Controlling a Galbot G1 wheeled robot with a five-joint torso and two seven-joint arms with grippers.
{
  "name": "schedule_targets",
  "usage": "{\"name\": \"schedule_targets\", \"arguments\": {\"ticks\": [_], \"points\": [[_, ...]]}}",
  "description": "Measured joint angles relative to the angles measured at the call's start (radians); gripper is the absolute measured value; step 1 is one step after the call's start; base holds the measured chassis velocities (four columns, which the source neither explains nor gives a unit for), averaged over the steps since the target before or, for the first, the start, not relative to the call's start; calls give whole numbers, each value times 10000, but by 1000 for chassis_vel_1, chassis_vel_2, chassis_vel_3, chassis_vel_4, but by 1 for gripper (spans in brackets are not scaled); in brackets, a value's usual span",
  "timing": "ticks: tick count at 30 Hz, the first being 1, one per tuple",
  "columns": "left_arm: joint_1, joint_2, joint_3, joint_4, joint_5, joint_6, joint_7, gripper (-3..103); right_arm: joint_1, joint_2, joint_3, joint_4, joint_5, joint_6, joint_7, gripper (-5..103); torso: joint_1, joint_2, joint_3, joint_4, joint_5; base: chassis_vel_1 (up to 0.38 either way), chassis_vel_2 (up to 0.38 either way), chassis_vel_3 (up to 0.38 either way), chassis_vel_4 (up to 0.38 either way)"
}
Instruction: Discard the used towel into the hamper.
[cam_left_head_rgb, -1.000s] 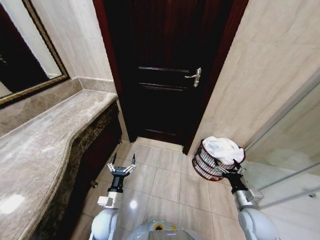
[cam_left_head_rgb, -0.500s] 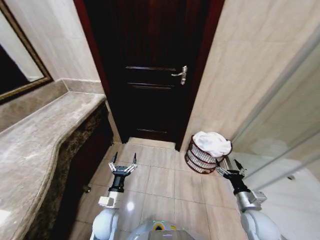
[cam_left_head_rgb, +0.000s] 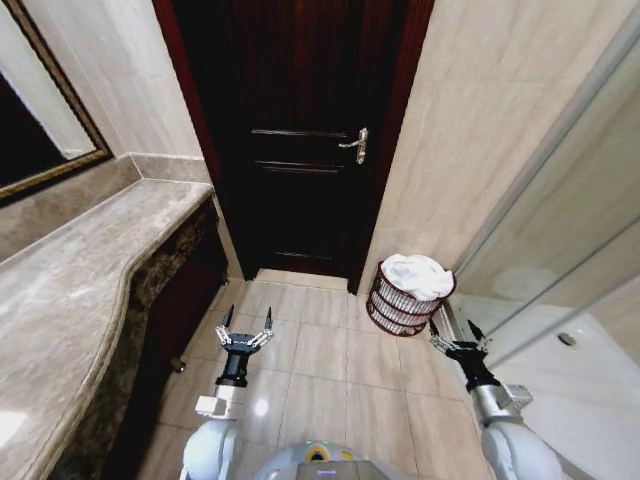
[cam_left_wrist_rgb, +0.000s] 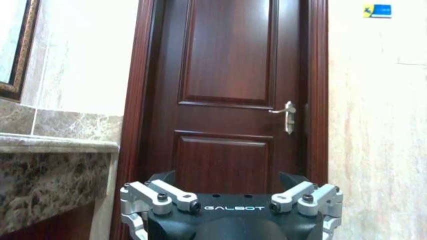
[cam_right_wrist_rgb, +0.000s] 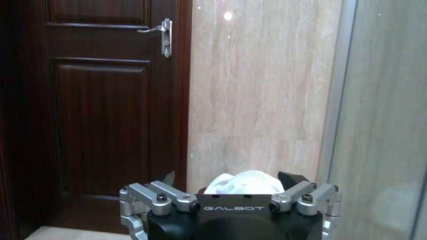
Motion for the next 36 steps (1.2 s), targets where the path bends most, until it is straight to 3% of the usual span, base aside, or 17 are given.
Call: {"name": "schedule_targets", "arguments": {"ticks": [20, 25, 36], "points": [[20, 65, -32, 52, -101, -304, -21, 100, -18, 142, -127, 70, -170, 49, -32, 100, 1, 0, 0, 0, 0, 78, -148, -155, 76], [64, 96, -53, 71, -320, -351, -22, 100, -66, 182, -123, -32, -165, 351, -355, 100, -1, 1, -1, -1, -1, 43, -103, -114, 41], [15, -167, -99, -338, -692, 30, -255, 100, -283, 222, -35, 332, 112, 601, -911, 100, 13, 12, 11, 2, 1, 1, -2, -4, 5]]}}
